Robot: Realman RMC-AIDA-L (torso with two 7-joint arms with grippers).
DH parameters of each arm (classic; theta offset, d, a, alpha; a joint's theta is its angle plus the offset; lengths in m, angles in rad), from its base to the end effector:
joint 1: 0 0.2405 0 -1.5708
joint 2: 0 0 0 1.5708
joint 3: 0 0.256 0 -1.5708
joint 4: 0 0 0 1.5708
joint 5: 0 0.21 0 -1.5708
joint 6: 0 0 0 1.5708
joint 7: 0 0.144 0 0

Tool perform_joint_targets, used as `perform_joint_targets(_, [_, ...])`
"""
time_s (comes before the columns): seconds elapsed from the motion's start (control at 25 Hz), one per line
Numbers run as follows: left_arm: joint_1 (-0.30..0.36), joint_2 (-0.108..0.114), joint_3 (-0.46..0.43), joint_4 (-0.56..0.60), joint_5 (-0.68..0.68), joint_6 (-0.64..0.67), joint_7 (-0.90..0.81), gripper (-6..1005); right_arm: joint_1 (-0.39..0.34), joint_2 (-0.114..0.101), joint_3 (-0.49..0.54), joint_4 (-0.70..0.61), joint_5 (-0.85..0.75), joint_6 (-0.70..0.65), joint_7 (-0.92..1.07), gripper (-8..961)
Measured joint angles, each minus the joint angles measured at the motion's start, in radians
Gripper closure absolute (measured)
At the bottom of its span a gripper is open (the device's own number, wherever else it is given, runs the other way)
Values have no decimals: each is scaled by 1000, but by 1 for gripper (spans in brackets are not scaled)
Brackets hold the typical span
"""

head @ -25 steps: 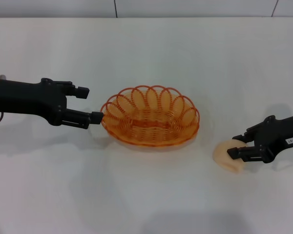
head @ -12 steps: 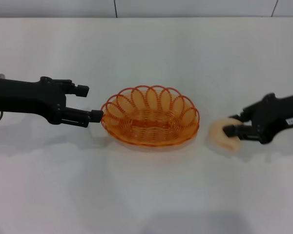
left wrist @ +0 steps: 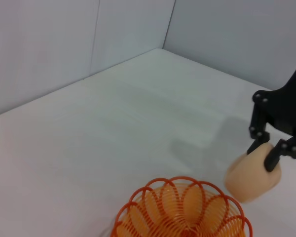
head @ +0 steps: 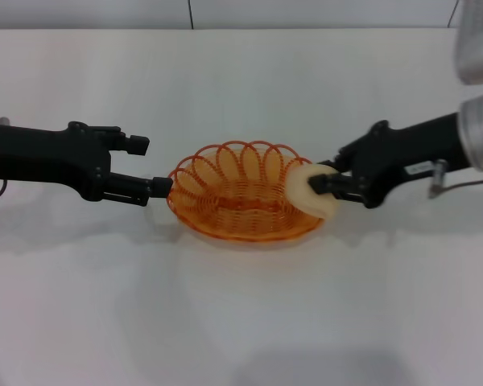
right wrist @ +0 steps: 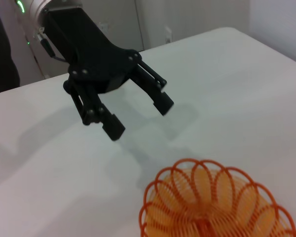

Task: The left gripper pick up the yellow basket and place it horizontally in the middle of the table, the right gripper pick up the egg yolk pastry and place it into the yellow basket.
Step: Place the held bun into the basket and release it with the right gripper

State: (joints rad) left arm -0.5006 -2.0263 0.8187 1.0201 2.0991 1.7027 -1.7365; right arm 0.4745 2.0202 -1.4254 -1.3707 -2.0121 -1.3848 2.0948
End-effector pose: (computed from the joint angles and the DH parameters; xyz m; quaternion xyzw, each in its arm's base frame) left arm -0.2427 0.3330 0.0529 -0.9602 -0.2277 -0.1310 0.0948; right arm 0.1458 0.3403 -0.0022 -0.9827 0.1459 0.0547 0.1004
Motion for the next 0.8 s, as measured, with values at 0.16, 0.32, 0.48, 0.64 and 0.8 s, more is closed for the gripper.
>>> perform_joint_targets(0.16, [0,0,3,0,-1,0,0,111,47,1,-49,51,12,69,-1,793])
perform_joint_targets(0.32, [0,0,4,0,-1,0,0,112,75,2,-84,85,36,125,-7,822])
perform_joint_targets(0.48, [0,-1,5,2,-1,0,0,112,97,2,-118,116,39,178,-8,840])
perform_joint_targets(0.64, [0,-3,5,4,-1,0,0,112,110,2,-161,147,39,232,-9,842])
perform_joint_targets(0.8, [1,-4,5,5,-1,0,0,111,113,2,-192,153,40,254,-10,844])
